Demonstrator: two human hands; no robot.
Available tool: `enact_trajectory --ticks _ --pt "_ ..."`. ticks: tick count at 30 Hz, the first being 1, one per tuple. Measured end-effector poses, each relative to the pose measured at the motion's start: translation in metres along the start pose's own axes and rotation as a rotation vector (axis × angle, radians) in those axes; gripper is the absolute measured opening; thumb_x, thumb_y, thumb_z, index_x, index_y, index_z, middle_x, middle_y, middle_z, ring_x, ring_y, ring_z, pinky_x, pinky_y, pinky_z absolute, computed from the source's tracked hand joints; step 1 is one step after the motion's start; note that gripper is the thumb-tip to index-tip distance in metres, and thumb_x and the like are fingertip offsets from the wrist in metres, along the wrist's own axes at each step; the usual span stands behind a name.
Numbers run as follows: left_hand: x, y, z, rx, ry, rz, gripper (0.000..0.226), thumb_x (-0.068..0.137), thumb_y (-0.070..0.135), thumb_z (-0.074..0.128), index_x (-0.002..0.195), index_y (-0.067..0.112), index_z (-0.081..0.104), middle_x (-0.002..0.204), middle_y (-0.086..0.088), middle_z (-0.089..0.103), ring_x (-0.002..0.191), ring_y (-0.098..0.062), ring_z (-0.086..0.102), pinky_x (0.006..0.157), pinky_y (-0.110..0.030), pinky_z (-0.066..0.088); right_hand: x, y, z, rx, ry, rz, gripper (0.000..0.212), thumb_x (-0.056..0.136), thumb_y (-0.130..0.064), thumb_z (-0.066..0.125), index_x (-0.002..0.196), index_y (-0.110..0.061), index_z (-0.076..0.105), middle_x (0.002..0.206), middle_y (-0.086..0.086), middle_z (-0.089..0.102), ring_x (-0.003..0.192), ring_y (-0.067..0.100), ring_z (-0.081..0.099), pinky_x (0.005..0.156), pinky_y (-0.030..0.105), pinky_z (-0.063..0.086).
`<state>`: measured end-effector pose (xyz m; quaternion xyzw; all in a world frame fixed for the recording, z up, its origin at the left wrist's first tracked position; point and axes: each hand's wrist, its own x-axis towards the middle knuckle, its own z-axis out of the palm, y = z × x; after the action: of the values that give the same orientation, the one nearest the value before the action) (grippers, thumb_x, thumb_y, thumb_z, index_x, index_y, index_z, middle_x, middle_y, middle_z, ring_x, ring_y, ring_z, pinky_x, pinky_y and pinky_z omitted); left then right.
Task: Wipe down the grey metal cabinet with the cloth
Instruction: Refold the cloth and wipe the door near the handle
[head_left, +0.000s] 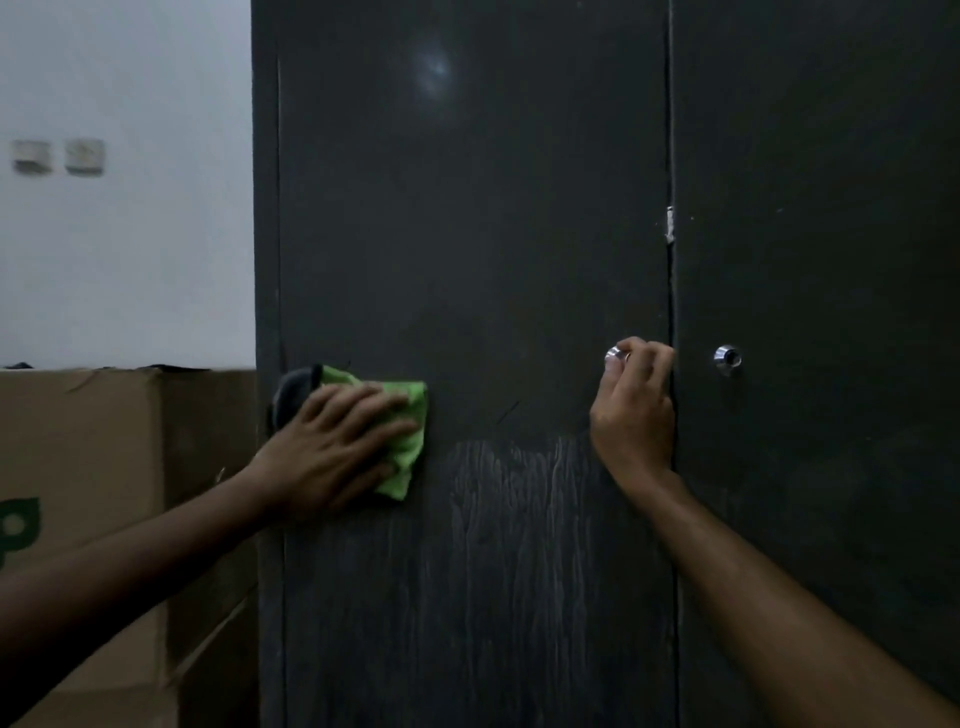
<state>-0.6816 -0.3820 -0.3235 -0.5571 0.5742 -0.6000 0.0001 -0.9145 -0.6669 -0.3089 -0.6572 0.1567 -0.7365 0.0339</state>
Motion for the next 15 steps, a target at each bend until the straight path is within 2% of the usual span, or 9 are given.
enact_trajectory --ticks 2,3,5,7,8,9,13,15 --pt "-0.014 -0.004 -0.001 0.032 -0.021 0.077 0.053 0.107 0.052 0.04 0.149 0.024 0.056 0.158 -0.011 0.051 0.142 -0.034 0.044 0.112 -0.051 0.034 -0.001 0.001 0.0 0.017 0.017 -0.007 0.014 0.107 -0.023 0.046 0.114 -0.011 0.046 0.115 0.01 0.045 0.071 0.032 0.062 0.055 0.028 0.037" --pt "-0.013 -0.009 -0.003 0.032 0.0 0.021 0.053 0.108 0.053 0.037 0.149 0.025 0.055 0.157 -0.011 0.051 0.141 -0.035 0.045 0.11 -0.05 0.034 -0.001 0.002 0.0 0.025 0.025 -0.009 0.014 0.107 -0.023 0.046 0.114 -0.011 0.047 0.115 0.011 0.045 0.072 0.031 0.061 0.055 0.028 0.037" --pt "0.001 -0.018 -0.009 0.011 0.075 -0.246 0.052 0.109 0.054 0.035 0.148 0.026 0.053 0.159 -0.01 0.047 0.139 -0.039 0.046 0.11 -0.05 0.032 -0.001 0.003 0.001 0.053 0.023 -0.001 0.016 0.106 -0.024 0.046 0.114 -0.011 0.048 0.115 0.011 0.046 0.074 0.03 0.061 0.056 0.028 0.039" --pt "0.026 -0.009 -0.01 -0.023 0.167 -0.513 0.049 0.108 0.052 0.041 0.15 0.028 0.051 0.161 -0.008 0.041 0.142 -0.039 0.041 0.114 -0.049 0.026 -0.001 0.003 0.0 0.086 0.02 0.008 0.018 0.106 -0.027 0.045 0.114 -0.012 0.049 0.116 0.009 0.046 0.074 0.027 0.06 0.056 0.028 0.039" --pt "0.037 0.005 -0.005 -0.043 0.182 -0.562 0.049 0.107 0.051 0.044 0.151 0.029 0.049 0.162 -0.008 0.038 0.144 -0.038 0.038 0.116 -0.049 0.024 0.0 0.004 0.0 0.099 0.021 0.011 0.019 0.106 -0.028 0.045 0.114 -0.013 0.049 0.116 0.008 0.046 0.074 0.024 0.06 0.056 0.027 0.039" --pt "0.041 0.021 0.001 -0.051 0.167 -0.526 0.05 0.106 0.05 0.044 0.152 0.03 0.048 0.163 -0.008 0.036 0.146 -0.037 0.035 0.116 -0.051 0.024 0.0 0.005 -0.001 0.114 0.02 0.012 0.018 0.106 -0.029 0.045 0.114 -0.014 0.05 0.116 0.006 0.046 0.075 0.021 0.059 0.057 0.026 0.039" --pt "0.005 0.057 0.019 0.027 0.0 -0.065 0.053 0.108 0.052 0.041 0.155 0.029 0.048 0.167 -0.007 0.038 0.151 -0.034 0.035 0.119 -0.051 0.027 0.002 0.008 -0.005 0.178 0.007 0.023 0.016 0.105 -0.028 0.048 0.114 -0.015 0.052 0.116 0.004 0.046 0.078 0.006 0.052 0.059 0.021 0.04" --pt "-0.006 0.046 0.015 0.093 0.005 -0.037 0.052 0.109 0.052 0.042 0.155 0.03 0.049 0.165 -0.008 0.042 0.151 -0.033 0.037 0.121 -0.048 0.028 0.003 0.008 -0.005 0.2 -0.002 0.027 0.018 0.105 -0.026 0.048 0.113 -0.011 0.054 0.115 0.007 0.047 0.079 0.001 0.046 0.058 0.01 0.037"
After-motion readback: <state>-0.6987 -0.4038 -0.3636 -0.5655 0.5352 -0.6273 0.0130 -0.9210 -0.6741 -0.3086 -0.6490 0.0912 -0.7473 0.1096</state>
